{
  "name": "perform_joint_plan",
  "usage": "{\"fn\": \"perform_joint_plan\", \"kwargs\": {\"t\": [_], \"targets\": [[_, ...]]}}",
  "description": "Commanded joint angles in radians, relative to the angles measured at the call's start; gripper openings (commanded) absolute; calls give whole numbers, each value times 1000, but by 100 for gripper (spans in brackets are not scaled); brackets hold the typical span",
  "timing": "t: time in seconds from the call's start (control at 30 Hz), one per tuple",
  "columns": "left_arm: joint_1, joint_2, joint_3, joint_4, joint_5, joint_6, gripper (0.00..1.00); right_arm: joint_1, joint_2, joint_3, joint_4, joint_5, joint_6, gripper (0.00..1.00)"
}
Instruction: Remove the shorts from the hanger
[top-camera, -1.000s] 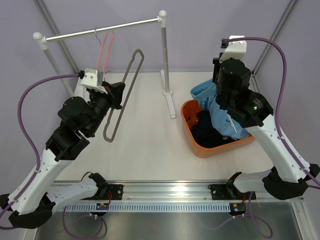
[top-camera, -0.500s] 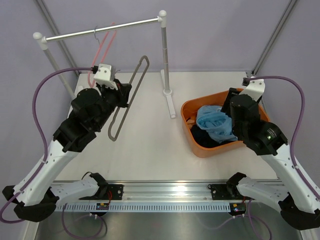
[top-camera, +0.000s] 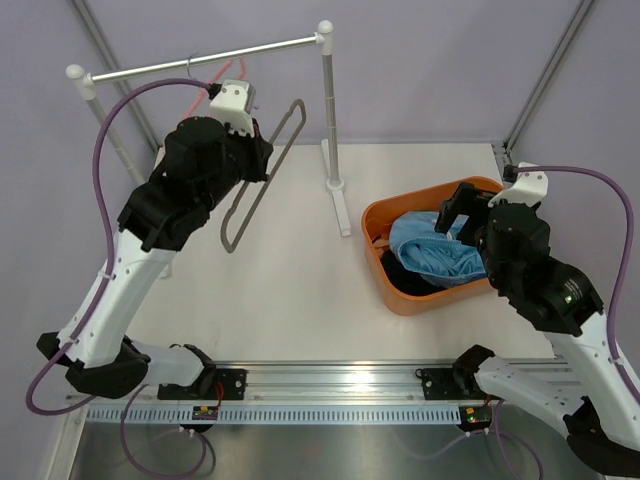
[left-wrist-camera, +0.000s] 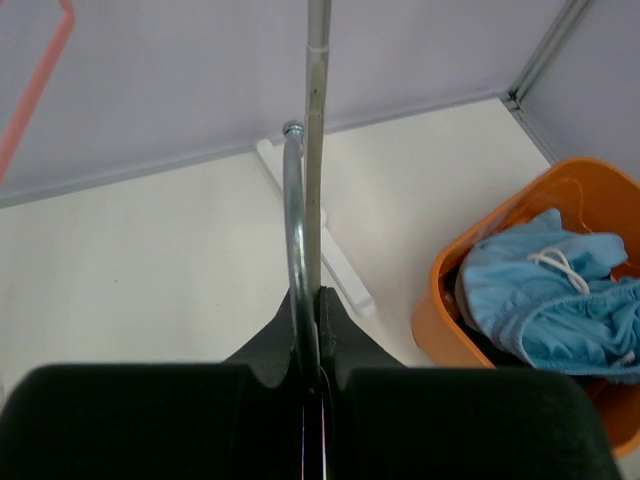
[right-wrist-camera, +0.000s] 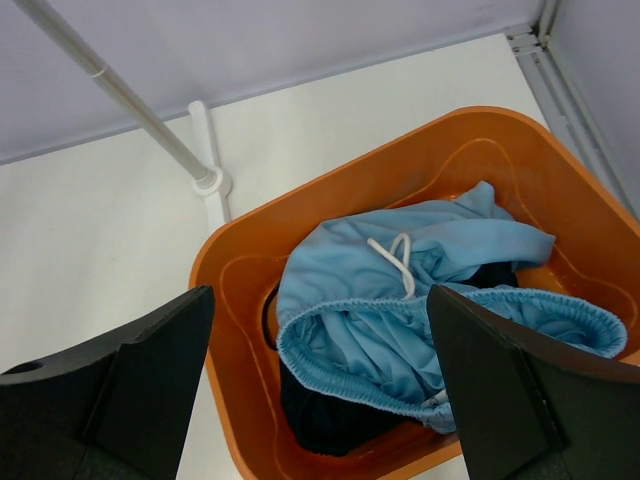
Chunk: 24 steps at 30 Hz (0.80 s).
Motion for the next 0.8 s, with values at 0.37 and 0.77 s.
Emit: {"fn": "perform_joint_plan", "kwargs": {"t": [0.37,0.77], "targets": [[349,338,400,-39,560,-4,0,-6,-79,-78,153,-292,-40,97],[373,453,464,98,403,-27,0,-6,-70,-87,203,-362,-80,98]]}}
